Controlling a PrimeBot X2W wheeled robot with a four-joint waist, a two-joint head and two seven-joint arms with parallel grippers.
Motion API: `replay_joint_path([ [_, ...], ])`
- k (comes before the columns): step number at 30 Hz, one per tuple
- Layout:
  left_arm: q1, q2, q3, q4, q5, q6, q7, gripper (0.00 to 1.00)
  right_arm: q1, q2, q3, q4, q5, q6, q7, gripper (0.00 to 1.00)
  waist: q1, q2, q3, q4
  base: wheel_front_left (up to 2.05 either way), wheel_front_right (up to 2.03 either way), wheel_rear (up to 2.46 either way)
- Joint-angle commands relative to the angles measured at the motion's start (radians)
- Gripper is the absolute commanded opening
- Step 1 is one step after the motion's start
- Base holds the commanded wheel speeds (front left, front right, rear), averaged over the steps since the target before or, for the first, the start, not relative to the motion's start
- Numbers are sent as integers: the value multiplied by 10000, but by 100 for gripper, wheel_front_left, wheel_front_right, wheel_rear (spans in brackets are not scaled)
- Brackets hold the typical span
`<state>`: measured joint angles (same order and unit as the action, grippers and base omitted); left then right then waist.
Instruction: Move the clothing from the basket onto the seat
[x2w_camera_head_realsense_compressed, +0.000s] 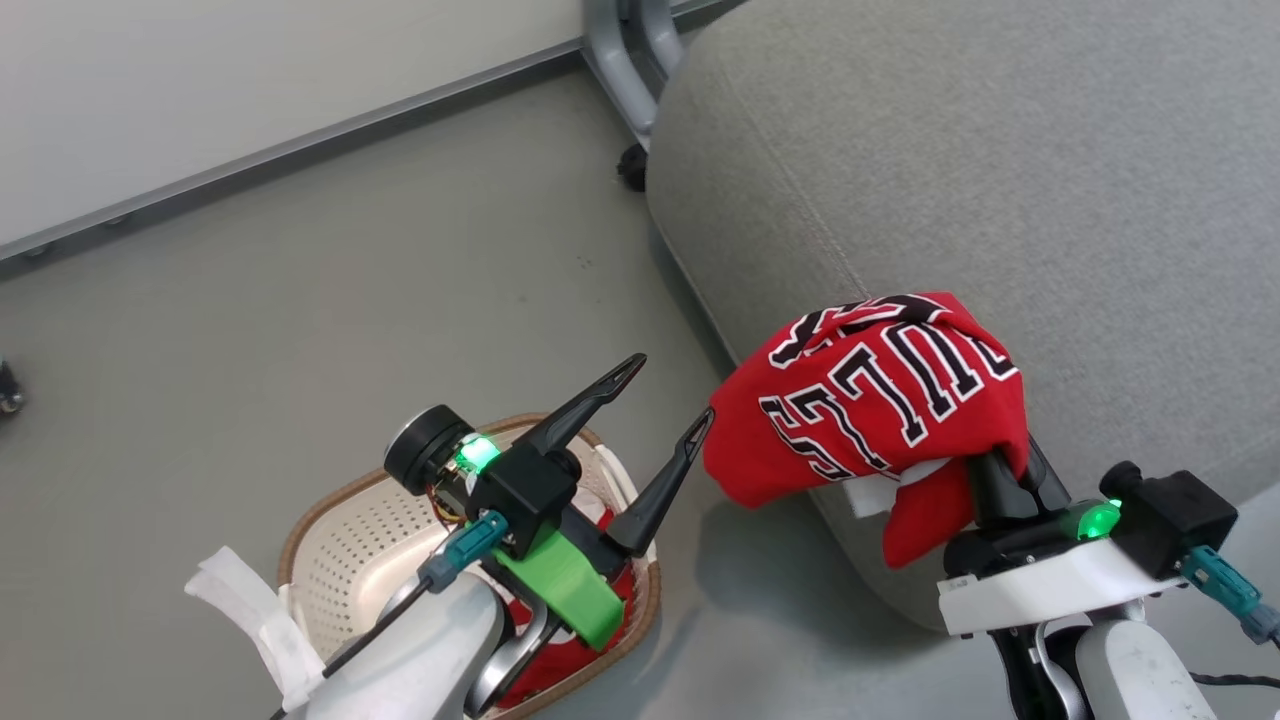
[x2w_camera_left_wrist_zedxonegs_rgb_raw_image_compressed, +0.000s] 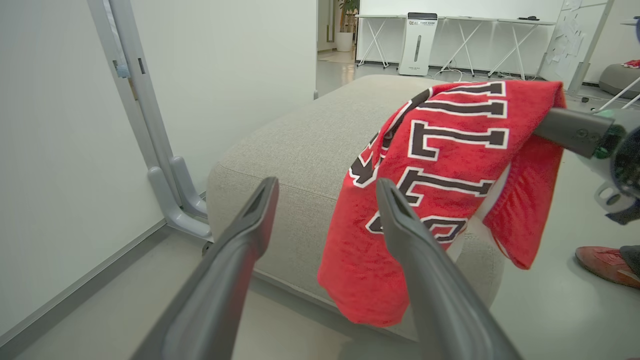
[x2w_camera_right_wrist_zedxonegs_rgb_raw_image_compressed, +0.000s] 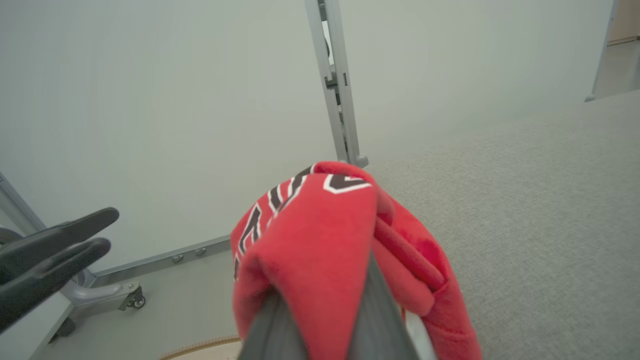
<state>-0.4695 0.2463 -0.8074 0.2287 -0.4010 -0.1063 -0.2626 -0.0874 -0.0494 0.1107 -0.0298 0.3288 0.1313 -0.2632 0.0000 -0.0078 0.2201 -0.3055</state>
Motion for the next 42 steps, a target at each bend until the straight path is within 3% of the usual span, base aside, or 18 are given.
replay_joint_path([
  [1,131,144,57,-7,163,-73,-28,100,154,-17,-11,-204,134,-10,-24,0,0,78,756,-1109,0,0,0],
  [10,33,543,-16,-5,436,-170,-19,100,304,-14,-452,-1149,1003,-10,-25,0,0,78,1505,-2224,0,0,0],
  [16,-610,841,-352,-185,564,-221,227,100,-1168,-16,-1548,-1446,1377,-6,-24,0,0,78,2575,-2496,0,0,0],
  [22,-1517,1180,-782,-533,719,-238,709,100,-3772,-20,-3089,-1061,877,-7,-24,0,0,78,4078,-2070,0,0,0],
  [30,-2367,1576,-961,-1200,914,-245,1160,100,-6599,-1204,-4678,550,707,-9,-23,0,0,78,5720,-1240,0,0,0],
  [38,-2755,1467,-1217,-1320,1049,-246,1180,100,-7460,-1681,-4703,2939,345,-9,-23,0,0,78,6391,-642,0,0,0],
  [42,-2825,1230,-1304,-1097,980,-190,955,100,-7277,-1436,-5061,3660,273,-10,-23,1,0,78,6315,-392,0,0,0],
])
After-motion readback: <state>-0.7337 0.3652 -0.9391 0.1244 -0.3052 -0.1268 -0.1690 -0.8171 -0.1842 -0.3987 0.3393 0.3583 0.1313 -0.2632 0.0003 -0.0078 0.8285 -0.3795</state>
